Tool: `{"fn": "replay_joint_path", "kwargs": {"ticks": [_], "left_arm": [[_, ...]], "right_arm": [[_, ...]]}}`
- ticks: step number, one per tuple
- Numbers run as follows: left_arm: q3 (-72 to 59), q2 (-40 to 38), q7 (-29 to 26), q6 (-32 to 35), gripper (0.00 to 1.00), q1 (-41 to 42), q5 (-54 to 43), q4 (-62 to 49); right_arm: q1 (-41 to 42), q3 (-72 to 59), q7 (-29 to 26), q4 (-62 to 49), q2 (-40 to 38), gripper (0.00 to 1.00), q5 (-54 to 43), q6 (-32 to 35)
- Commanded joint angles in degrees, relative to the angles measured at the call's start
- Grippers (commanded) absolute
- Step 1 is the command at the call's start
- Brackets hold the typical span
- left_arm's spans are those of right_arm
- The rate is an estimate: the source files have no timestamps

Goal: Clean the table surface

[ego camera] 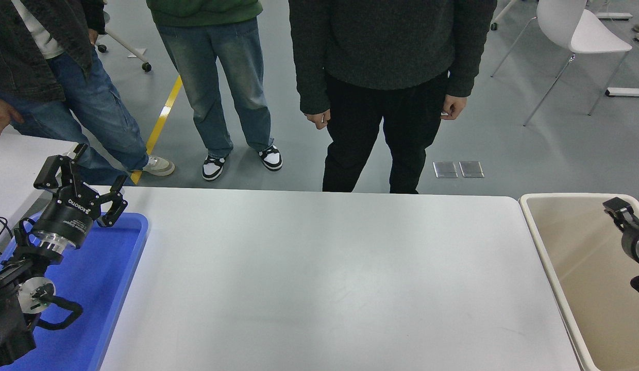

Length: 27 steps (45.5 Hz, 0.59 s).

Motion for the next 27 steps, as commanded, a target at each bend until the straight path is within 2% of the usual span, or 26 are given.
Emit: {"fn": "replay_joint_path", "kwargs": {"ticks": [1, 12, 27], "left_arm": [[0.00, 0.01, 0.00, 0.00, 1.00, 0.08, 0.00, 0.00], [0.00, 0.01, 0.00, 0.00, 1.00, -0.01, 0.00, 0.00], [0.00, 0.01, 0.00, 0.00, 1.00, -0.01, 0.00, 0.00]], "right_arm": [[0.20, 9.30, 0.24, 12.05, -5.04, 1.00, 1.17, -0.07], [-0.15, 18.01, 0.41, 23.66, -9.09, 1.00, 1.17, -0.07], [-4.72, 32.42, 0.77, 32.63, -7.33, 1.00, 1.17, -0.33]]}}
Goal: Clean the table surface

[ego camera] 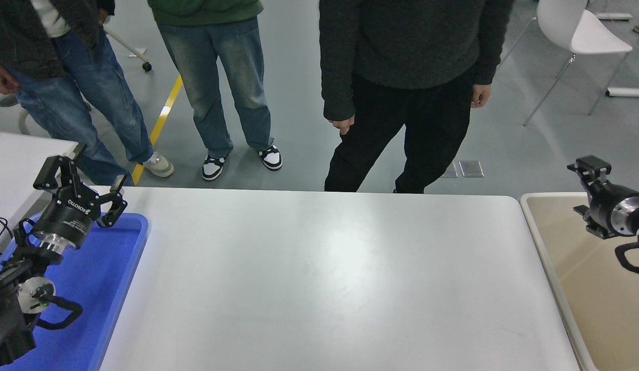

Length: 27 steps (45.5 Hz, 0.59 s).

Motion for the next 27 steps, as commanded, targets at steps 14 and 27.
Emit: {"fn": "replay_joint_path", "kwargs": {"ticks": [14, 27], "left_arm": [[0.00, 0.00, 0.00, 0.09, 1.00, 0.07, 0.00, -0.01], [0.00, -0.09, 0.00, 0.00, 1.00, 0.07, 0.00, -0.01]], "right_arm": [[-8.42, 18.11, 0.52, 16.32, 4.34, 1.00, -0.84, -1.85], [-13.26, 26.12, 0.70, 19.32, 12.51, 1.00, -2.76, -3.70]]}}
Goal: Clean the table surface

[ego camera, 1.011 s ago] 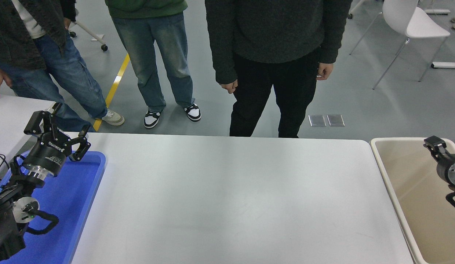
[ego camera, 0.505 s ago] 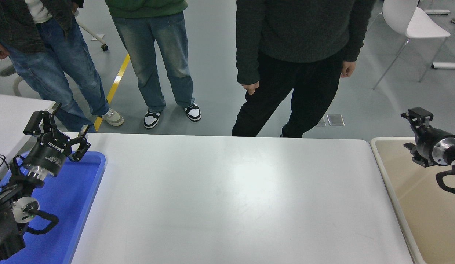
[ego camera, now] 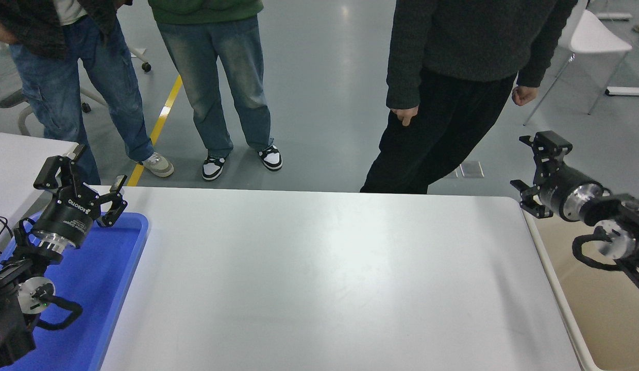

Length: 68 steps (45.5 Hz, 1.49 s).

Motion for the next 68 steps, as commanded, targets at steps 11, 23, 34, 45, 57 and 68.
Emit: {"fn": "replay_joint_path", "kwargs": {"ticks": [11, 23, 34, 45, 57, 68], "left_arm": [[0.00, -0.08, 0.00, -0.01, 1.00, 0.01, 0.00, 0.00], [0.00, -0.08, 0.00, -0.01, 1.00, 0.01, 0.00, 0.00], [0.00, 0.00, 0.00, 0.08, 1.00, -0.07, 0.00, 0.00], [0.00, 0.00, 0.00, -0.01, 1.00, -0.07, 0.00, 0.00], [0.00, 0.00, 0.00, -0.01, 1.00, -0.07, 0.00, 0.00], [0.00, -0.08, 0.00, -0.01, 1.00, 0.01, 0.00, 0.00]], "right_arm": [[-6.80, 8.63, 3.68, 3.19, 12.28, 1.00, -8.36, -1.79], [-8.21, 12.06, 9.05, 2.84, 17.91, 1.00, -10.38, -2.66], [-8.65, 12.24, 9.93, 1.96, 19.49, 1.00, -13.02, -3.98], [-8.83, 12.24, 11.60, -1.90, 19.49, 1.00, -14.52, -4.16], [-8.83, 12.15, 13.27, -6.03, 19.49, 1.00, -14.52, -4.16], [-8.91, 12.15, 13.97, -6.21, 19.23, 1.00, -15.22, -4.16]]}}
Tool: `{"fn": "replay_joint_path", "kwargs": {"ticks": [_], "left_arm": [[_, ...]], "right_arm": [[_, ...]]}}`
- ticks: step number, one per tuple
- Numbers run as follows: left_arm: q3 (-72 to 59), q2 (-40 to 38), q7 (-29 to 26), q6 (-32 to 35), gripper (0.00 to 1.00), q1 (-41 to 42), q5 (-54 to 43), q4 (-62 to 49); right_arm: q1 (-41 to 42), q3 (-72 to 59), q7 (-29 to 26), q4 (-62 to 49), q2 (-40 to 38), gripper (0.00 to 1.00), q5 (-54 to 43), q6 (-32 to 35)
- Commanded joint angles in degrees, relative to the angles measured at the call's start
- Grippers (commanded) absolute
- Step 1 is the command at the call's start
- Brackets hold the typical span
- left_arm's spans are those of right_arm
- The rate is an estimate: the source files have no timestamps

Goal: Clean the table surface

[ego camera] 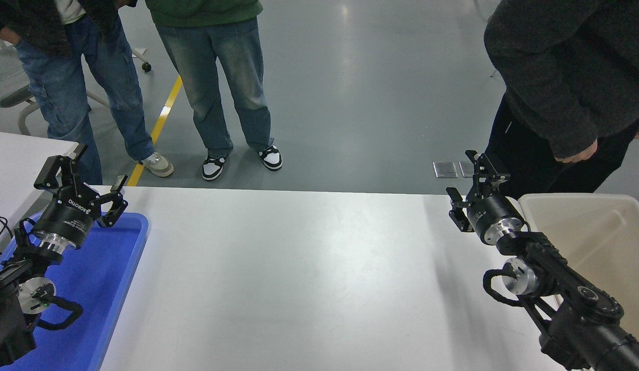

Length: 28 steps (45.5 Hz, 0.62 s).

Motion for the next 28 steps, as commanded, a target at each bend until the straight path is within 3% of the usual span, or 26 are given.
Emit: {"fn": "replay_joint_path", "kwargs": {"ticks": [1, 28], "left_arm": [[0.00, -0.05, 0.00, 0.08, 1.00, -0.04, 0.00, 0.00], [0.00, 0.04, 0.00, -0.01, 1.00, -0.04, 0.00, 0.00]], "right_arm": [[-0.08, 0.07, 0.96, -1.16, -0.12, 1.00, -1.10, -0.06], [0.01, 0.16, 0.96, -0.89, -0.47, 1.00, -1.81, -0.23]]}}
